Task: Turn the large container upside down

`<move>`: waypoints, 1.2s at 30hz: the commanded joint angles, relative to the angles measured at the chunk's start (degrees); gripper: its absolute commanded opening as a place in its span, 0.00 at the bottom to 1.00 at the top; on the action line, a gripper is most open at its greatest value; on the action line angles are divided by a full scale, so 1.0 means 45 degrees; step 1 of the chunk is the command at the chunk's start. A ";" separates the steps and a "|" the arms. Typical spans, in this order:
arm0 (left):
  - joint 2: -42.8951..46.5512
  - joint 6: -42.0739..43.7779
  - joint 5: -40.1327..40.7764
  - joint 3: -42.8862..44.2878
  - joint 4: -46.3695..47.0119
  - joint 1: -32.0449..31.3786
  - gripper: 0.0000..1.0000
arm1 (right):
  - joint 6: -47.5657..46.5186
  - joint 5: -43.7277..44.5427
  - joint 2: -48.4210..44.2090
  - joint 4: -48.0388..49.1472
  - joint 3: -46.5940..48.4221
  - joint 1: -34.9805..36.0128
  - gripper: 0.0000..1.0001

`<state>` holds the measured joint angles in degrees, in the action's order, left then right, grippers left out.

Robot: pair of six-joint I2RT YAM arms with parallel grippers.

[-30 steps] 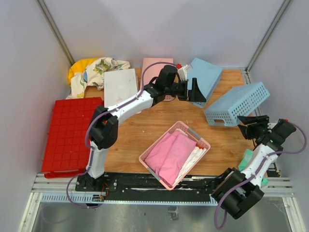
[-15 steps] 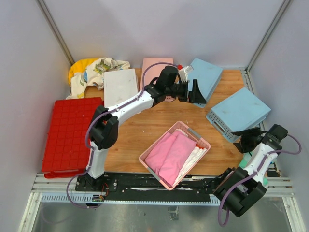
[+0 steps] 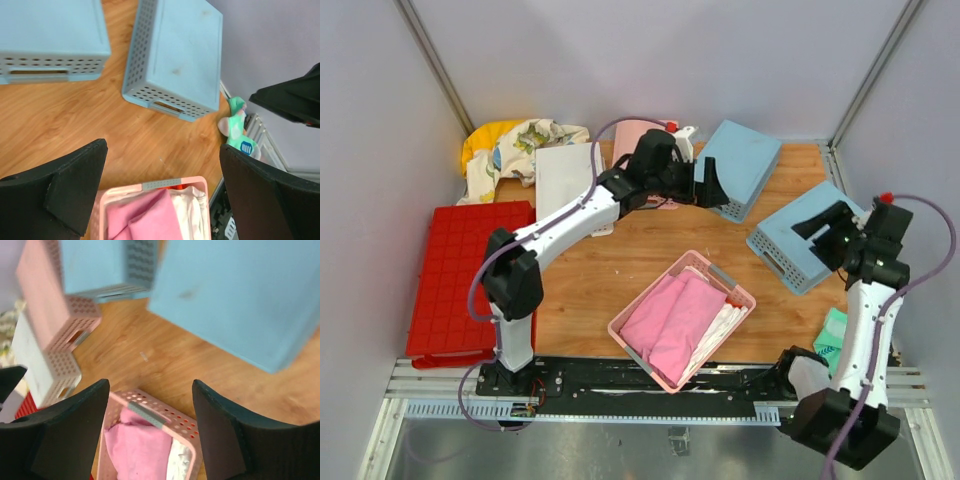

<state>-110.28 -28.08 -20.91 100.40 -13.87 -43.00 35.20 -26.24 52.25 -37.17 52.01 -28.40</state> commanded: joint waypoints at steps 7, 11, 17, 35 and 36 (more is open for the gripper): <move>0.4282 0.1013 0.4010 -0.3699 0.0162 0.1019 0.99 | -0.3341 0.3263 0.1273 0.1257 0.3677 0.6812 0.71; 0.6952 0.1584 0.6120 -0.6445 0.1029 0.1080 0.99 | -0.4655 0.4925 0.1699 0.1315 0.3930 0.7770 0.73; 1.0343 0.2307 0.8776 -0.9535 0.1046 0.1119 0.99 | -0.5567 0.7396 0.1846 0.1872 0.4369 0.7805 0.75; 1.3714 0.1311 1.0925 -1.1076 0.0973 0.1119 0.99 | -0.5169 1.0195 0.0963 0.1936 0.3755 0.7809 0.78; 1.3724 0.1280 1.0919 -1.1080 0.1041 0.1119 0.99 | -0.5184 1.0144 0.1001 0.1895 0.3772 0.7812 0.78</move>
<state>-49.32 -21.12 25.67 51.29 -12.05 -38.00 11.55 16.95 57.58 -29.80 69.67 6.07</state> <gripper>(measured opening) 0.991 0.778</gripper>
